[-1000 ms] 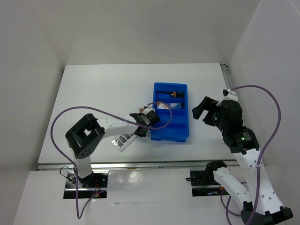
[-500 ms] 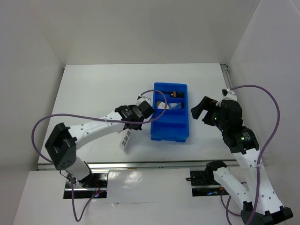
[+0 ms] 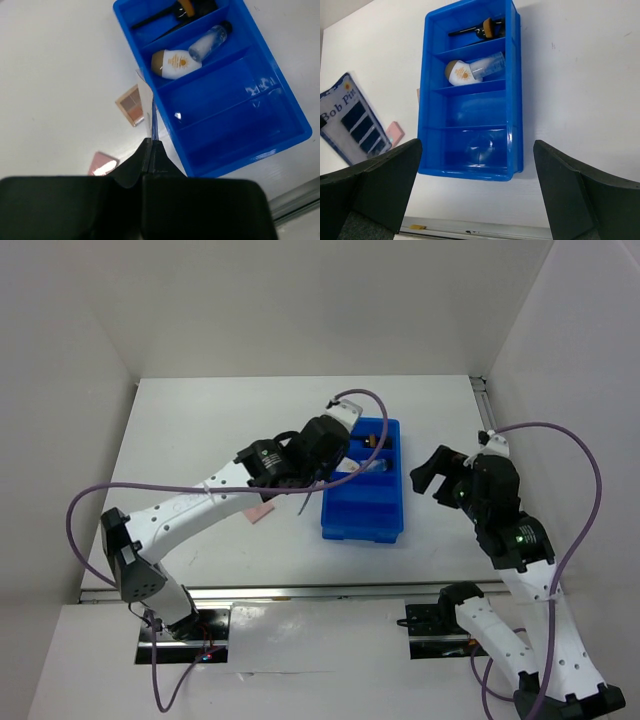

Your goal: Organize the makeup

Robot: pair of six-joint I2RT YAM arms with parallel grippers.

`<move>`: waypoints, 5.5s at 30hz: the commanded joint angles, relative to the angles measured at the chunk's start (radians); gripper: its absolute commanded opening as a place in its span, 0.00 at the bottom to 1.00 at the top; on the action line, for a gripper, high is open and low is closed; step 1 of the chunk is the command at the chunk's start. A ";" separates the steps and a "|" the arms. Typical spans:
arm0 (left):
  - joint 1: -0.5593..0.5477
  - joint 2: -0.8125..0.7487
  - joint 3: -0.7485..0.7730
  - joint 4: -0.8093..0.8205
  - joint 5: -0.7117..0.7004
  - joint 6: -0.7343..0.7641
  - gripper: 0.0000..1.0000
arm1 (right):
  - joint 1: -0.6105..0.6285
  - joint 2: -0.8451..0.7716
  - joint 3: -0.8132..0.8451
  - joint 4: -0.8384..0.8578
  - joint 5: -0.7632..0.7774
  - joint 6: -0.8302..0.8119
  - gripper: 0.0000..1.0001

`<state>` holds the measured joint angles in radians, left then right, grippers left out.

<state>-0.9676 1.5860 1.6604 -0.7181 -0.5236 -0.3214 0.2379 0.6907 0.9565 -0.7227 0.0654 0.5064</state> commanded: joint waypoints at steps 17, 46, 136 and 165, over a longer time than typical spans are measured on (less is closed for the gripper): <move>-0.040 0.325 0.202 0.270 0.214 0.386 0.00 | 0.001 -0.263 0.142 -0.193 0.327 0.093 1.00; -0.040 0.526 0.285 0.172 0.290 0.328 0.69 | 0.001 -0.263 0.151 -0.193 0.347 0.084 1.00; 0.074 0.216 0.022 -0.069 0.401 0.114 0.11 | 0.001 -0.253 0.102 -0.139 0.297 0.066 1.00; -0.068 0.448 0.114 -0.024 0.315 0.231 0.87 | 0.001 -0.244 0.120 -0.150 0.306 0.057 1.00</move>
<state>-1.0348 2.0445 1.7443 -0.7277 -0.2195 -0.1043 0.2379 0.4446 1.0420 -0.8803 0.3527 0.5781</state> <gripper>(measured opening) 0.822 0.999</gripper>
